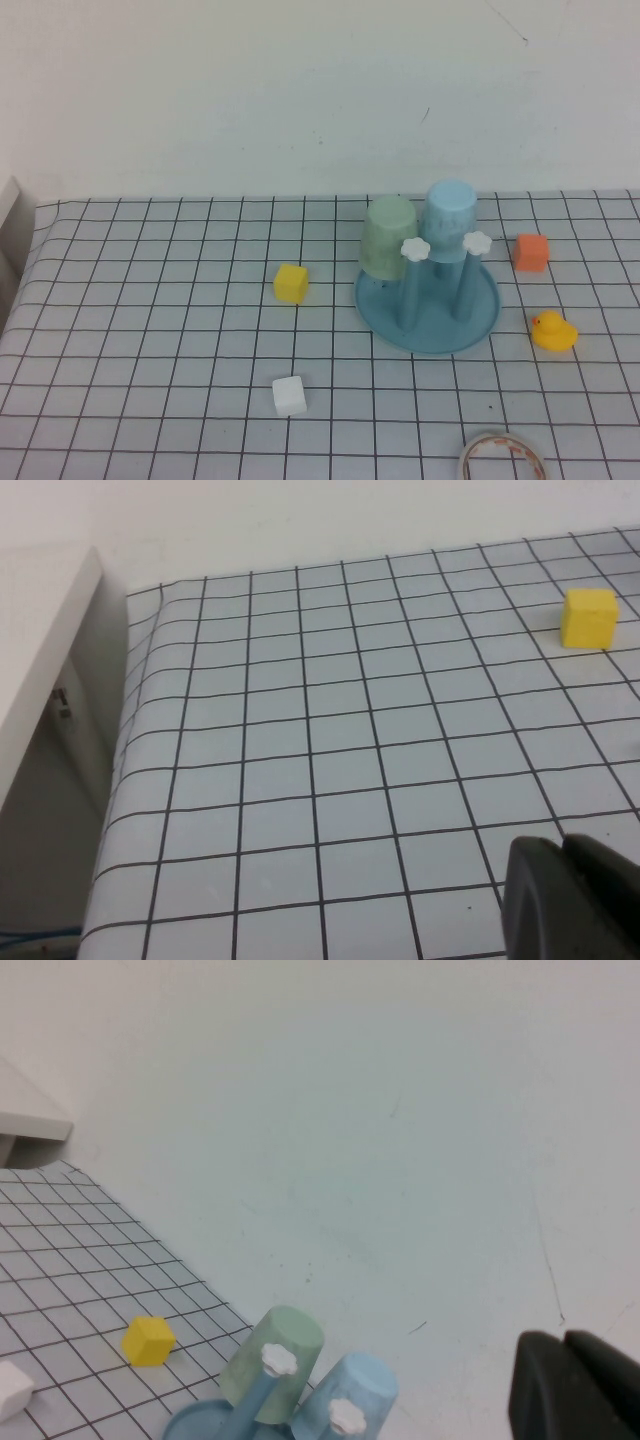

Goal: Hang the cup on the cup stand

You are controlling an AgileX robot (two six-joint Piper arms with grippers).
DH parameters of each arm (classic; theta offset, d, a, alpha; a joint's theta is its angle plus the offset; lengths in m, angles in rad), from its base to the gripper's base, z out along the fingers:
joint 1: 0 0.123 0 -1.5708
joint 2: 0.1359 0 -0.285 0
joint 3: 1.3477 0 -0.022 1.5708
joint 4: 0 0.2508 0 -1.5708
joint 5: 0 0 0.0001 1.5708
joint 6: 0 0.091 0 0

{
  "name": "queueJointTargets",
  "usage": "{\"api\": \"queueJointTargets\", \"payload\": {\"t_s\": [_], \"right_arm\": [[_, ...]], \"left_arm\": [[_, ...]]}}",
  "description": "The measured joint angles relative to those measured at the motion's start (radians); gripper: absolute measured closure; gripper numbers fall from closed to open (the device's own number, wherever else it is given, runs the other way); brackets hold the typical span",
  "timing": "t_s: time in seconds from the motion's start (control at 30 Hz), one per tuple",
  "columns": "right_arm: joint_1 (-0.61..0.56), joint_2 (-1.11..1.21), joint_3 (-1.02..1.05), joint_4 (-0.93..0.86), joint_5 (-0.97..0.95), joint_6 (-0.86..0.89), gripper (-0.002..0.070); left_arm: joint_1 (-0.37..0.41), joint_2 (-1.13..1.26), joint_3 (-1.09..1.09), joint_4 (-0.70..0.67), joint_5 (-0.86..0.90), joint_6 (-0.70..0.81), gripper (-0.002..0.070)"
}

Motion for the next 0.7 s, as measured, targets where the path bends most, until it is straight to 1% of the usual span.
{"api": "queueJointTargets", "payload": {"t_s": [0.1,0.7], "right_arm": [[0.000,0.000,0.000,0.000,0.000,0.000,0.0678],[0.000,0.000,0.000,0.000,0.000,0.000,0.0678]], "left_arm": [[-0.011,0.000,0.000,0.002,0.000,0.000,0.0675],[-0.011,-0.002,0.000,0.004,-0.004,-0.002,0.0675]]}}
